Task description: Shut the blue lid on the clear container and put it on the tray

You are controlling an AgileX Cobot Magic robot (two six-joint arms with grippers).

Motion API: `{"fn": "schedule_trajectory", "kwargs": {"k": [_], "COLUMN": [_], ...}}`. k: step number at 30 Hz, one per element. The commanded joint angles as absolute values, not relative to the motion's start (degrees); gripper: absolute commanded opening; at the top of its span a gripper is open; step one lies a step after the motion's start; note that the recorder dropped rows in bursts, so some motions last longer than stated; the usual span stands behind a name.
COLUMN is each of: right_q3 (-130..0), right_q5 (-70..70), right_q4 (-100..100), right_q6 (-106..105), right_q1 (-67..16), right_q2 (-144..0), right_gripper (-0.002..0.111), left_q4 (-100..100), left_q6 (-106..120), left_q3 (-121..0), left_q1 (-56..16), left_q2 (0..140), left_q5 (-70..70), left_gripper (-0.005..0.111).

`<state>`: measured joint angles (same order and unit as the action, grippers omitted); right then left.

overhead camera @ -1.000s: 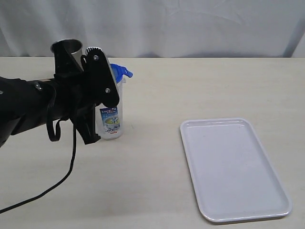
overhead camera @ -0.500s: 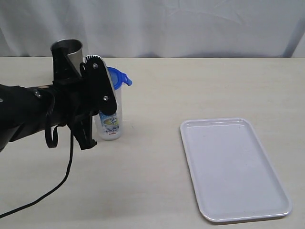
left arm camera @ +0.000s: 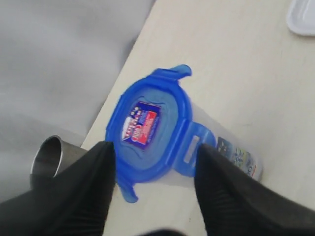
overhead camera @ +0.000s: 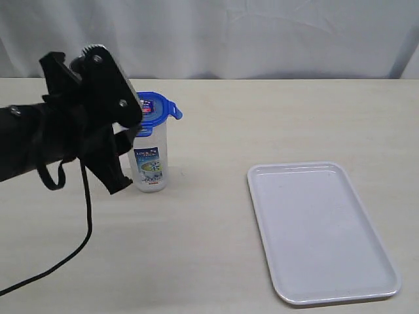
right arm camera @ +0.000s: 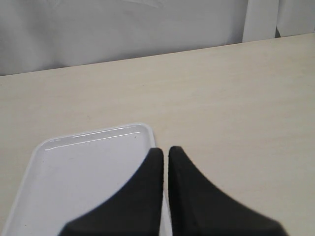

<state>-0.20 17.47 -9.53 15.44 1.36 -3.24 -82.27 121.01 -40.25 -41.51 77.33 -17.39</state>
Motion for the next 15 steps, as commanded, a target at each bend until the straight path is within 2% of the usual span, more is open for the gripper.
{"fn": "schedule_trajectory", "kwargs": {"k": [1, 6, 9, 11, 15], "right_q3": [0.0, 0.0, 0.0, 0.0, 0.0], "right_q5": [17.5, 17.5, 17.5, 17.5, 17.3], "right_q4": [-9.5, -9.5, -11.6, -14.4, -14.4], "right_q6": [15.3, 15.3, 14.0, 14.0, 14.1], "right_q1": [1.2, 1.2, 1.2, 1.2, 1.2], "right_q2": [-3.1, -3.1, -3.1, -3.1, -3.1], "right_gripper": [0.004, 0.004, 0.004, 0.004, 0.004], "left_q4": [-90.4, -90.7, -92.0, -92.3, -92.4], "left_q6": [120.9, 116.3, 110.8, 107.5, 104.9], "left_q3": [-40.2, -40.2, -40.2, -40.2, -40.8], "left_q1": [-42.0, -39.5, -33.6, -27.9, -15.8], "left_q2": [70.2, 66.3, 66.4, 66.4, 67.1], "left_q5": [-19.5, -22.7, -20.2, -11.3, 11.4], "left_gripper": [0.054, 0.029, 0.011, 0.0, 0.0]}}
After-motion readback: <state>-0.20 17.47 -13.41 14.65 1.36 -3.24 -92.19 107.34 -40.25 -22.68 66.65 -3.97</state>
